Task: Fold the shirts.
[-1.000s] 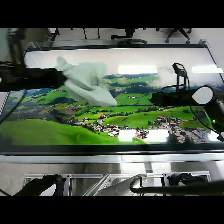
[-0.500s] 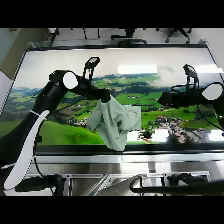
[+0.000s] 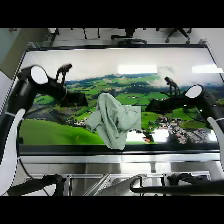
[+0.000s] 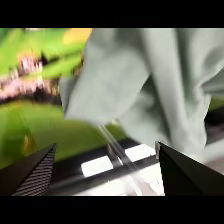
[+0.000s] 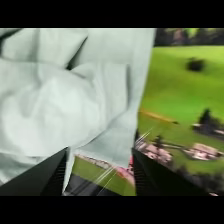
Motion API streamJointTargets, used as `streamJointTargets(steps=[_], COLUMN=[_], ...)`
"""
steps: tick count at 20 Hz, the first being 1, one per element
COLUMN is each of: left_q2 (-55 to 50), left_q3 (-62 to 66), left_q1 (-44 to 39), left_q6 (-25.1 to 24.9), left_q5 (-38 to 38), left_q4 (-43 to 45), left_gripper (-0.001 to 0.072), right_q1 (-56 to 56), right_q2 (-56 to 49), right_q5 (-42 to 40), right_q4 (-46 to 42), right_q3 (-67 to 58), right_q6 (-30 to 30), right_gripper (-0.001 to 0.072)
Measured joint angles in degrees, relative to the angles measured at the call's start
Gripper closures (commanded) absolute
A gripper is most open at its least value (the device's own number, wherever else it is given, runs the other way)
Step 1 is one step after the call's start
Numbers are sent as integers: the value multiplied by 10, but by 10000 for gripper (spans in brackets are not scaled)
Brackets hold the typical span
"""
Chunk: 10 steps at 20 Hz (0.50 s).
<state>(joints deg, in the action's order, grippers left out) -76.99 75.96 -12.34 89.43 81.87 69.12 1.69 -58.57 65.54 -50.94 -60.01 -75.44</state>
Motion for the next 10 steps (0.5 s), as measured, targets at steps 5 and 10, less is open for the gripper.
streamJointTargets(steps=[5, 10], left_q2=[81, 56], left_q3=[-304, -414], left_q1=[-49, -152], left_q6=[-50, -94], left_q5=[-188, -361], left_q4=[-152, -280], left_gripper=[1, 367], right_q1=[33, 43], right_q2=[-95, -144], right_q5=[-16, -24], right_q4=[99, 199], right_q3=[11, 13], right_q6=[86, 157], right_gripper=[174, 672])
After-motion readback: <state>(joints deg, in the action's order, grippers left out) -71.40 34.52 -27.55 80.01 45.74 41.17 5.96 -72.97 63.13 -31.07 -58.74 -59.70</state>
